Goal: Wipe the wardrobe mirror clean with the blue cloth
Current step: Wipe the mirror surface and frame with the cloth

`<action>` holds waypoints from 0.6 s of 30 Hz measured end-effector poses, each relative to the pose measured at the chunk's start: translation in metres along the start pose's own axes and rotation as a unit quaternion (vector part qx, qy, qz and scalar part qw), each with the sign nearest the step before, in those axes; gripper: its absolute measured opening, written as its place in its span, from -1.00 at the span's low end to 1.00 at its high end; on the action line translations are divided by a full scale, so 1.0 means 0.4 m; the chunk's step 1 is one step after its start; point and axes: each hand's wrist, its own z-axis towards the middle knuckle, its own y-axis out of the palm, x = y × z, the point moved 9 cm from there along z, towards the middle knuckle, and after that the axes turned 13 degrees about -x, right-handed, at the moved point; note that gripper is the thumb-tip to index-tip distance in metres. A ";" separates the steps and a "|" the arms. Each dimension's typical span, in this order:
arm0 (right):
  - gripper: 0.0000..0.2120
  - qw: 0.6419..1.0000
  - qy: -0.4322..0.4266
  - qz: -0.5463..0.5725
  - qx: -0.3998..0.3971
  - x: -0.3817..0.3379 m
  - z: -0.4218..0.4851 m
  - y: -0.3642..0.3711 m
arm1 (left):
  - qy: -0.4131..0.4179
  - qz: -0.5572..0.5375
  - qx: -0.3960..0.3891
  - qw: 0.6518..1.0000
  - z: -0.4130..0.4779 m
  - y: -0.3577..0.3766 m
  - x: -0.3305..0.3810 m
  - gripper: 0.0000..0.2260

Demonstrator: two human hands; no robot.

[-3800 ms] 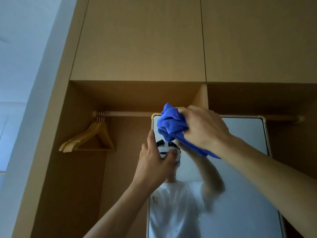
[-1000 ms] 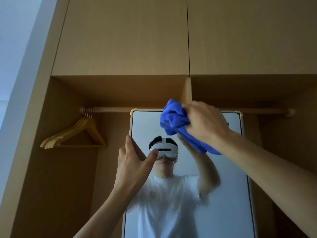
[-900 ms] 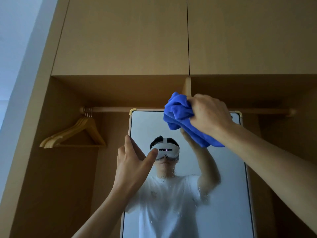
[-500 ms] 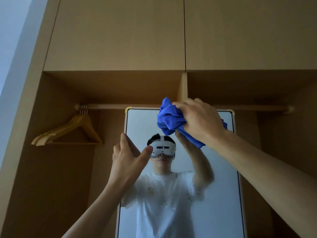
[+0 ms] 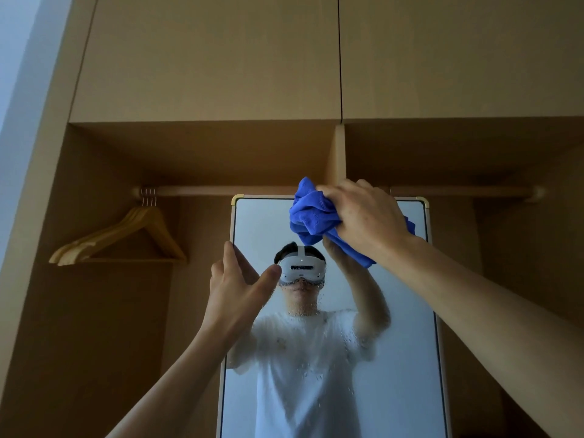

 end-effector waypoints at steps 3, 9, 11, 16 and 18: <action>-0.68 1.000 0.000 -0.002 0.003 0.000 0.001 0.000 | -0.001 0.004 0.005 1.000 0.008 0.001 -0.010 0.08; -0.74 1.000 0.007 0.008 -0.013 0.001 0.006 -0.004 | 0.000 0.014 0.006 1.000 0.017 0.002 -0.017 0.07; -0.75 0.999 0.016 0.026 -0.030 0.010 0.015 -0.006 | 0.002 0.016 0.002 1.000 0.016 0.002 -0.018 0.07; -0.83 0.997 0.009 0.050 -0.050 -0.005 0.012 0.002 | 0.005 0.004 -0.001 1.000 0.013 -0.002 -0.011 0.06; -0.86 0.996 0.002 0.067 -0.055 -0.020 -0.009 0.014 | 0.005 -0.007 0.001 1.000 0.012 -0.002 -0.008 0.04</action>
